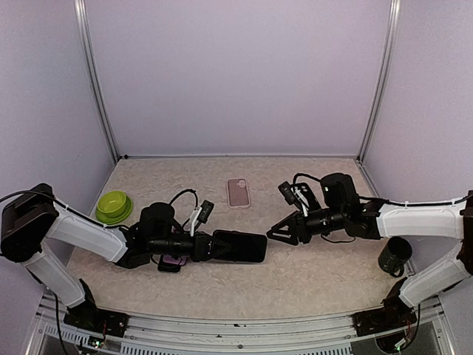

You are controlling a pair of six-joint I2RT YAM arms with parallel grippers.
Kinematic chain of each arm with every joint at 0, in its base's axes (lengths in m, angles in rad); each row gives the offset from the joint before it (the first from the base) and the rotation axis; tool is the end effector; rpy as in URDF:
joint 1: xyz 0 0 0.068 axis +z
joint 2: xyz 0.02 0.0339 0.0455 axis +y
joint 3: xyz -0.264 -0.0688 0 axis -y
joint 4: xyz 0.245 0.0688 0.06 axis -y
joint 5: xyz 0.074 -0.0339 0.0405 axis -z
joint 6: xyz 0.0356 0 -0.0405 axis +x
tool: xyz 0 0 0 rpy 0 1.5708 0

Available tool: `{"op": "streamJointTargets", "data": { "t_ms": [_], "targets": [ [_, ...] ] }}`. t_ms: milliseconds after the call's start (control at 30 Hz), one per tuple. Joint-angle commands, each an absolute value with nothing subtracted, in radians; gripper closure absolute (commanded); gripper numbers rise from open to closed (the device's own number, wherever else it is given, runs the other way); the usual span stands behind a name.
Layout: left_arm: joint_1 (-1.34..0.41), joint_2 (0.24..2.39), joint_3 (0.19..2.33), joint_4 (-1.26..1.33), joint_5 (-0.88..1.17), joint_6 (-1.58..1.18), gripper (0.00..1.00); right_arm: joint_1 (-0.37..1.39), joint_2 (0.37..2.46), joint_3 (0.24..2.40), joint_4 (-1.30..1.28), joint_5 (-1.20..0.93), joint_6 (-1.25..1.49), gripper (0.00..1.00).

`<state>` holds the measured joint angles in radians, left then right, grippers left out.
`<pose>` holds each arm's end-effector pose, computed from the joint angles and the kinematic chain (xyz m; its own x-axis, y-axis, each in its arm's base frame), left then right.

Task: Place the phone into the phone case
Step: Pass from the left arm to the right

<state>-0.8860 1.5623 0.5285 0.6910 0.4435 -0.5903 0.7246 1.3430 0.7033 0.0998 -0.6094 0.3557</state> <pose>0.1745 -0.2379 0.1620 -0.7083 0.0725 -0.7022 0.6752 0.3595 -0.6440 0.1971 0.2017 0.2195 -0.6781 -0.2189 -0.7016 -0.7201 0.3891 0.5745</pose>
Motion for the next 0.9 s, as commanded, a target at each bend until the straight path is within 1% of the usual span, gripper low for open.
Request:
{"op": "streamJointTargets", "data": {
  "t_ms": [0, 433, 600, 867],
  "targets": [
    [-0.885, 1.529, 0.571, 0.718, 0.542, -0.526, 1.0, 0.729, 1.38, 0.715, 0.074, -0.626, 0.317, 0.52],
    [-0.882, 1.501, 0.573, 0.73, 0.679, -0.501, 1.0, 0.733, 1.438, 0.693, 0.131, -0.735, 0.31, 0.54],
    [-0.882, 1.508, 0.58, 0.722, 0.695, -0.498, 1.0, 0.749, 1.447, 0.691, 0.158, -0.78, 0.308, 0.63],
    [-0.883, 1.524, 0.583, 0.748, 0.736, -0.518, 1.0, 0.793, 1.484, 0.711, 0.174, -0.829, 0.291, 0.62]
  ]
}}
